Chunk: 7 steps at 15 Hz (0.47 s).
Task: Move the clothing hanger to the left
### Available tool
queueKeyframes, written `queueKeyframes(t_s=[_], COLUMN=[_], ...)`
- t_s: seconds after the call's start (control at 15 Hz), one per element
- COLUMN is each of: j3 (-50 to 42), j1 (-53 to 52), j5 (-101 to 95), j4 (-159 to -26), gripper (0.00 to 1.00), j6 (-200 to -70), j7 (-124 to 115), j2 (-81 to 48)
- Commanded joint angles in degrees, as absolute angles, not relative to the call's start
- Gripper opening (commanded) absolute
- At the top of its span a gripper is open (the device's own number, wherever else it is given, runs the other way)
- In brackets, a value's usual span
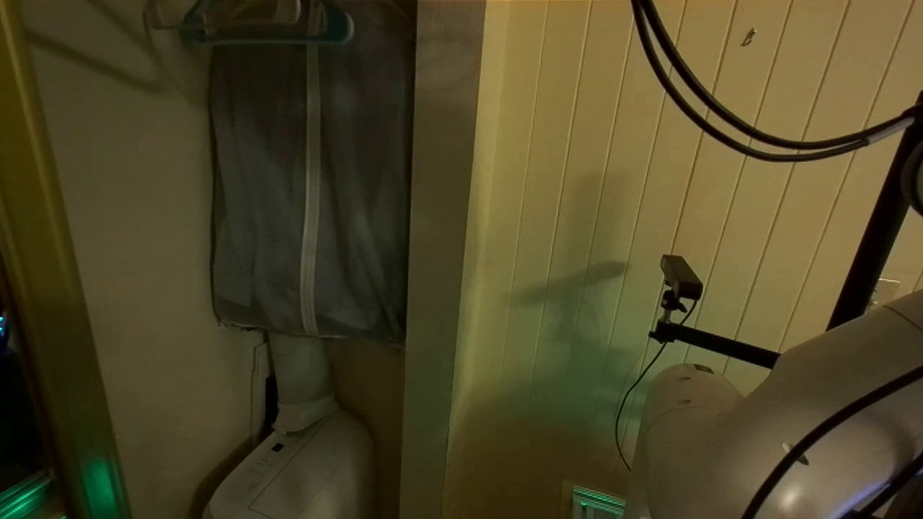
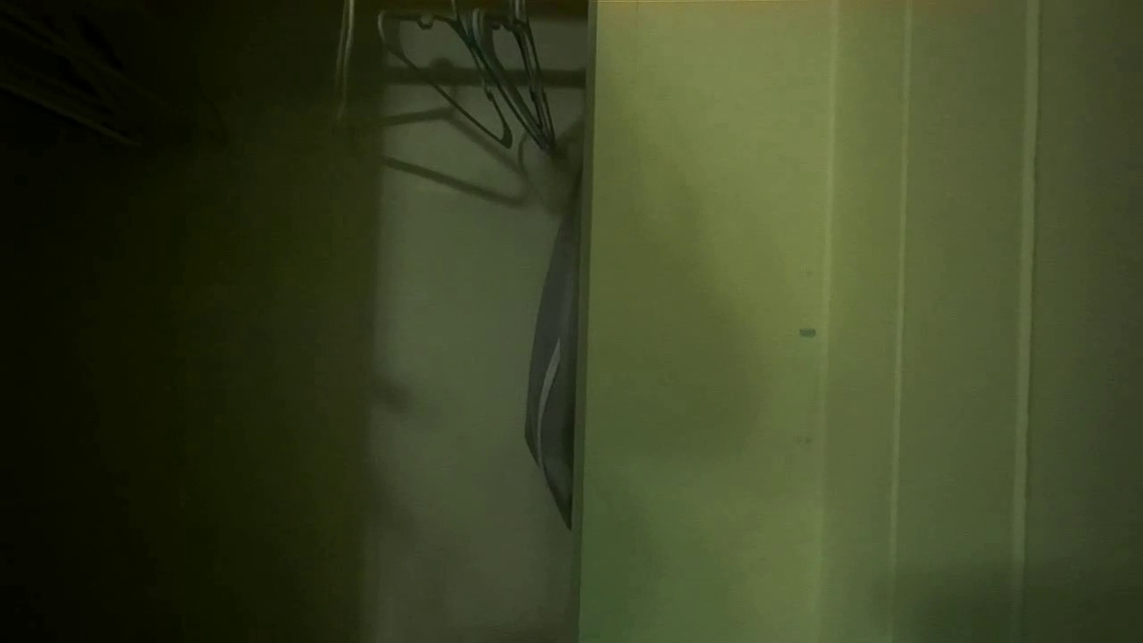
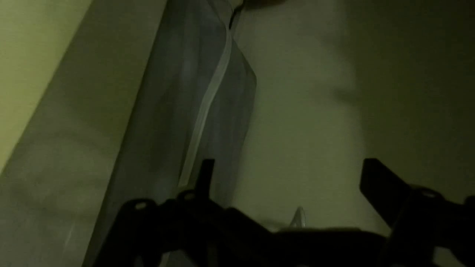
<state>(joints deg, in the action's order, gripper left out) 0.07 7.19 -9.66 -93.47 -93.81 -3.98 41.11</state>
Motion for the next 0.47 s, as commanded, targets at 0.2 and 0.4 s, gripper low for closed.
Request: queueKeyframes(t_s=[0.2,0.4], j3=[-3.47,-4.54], j1=[4.56,3.74], j5=[-7.86,-6.61], j4=[-93.35,-93.33], gripper=[1.00,1.00], j6=[-82.15,-80.07], j7=[-0.34,0.24], j2=[40.35,39.34])
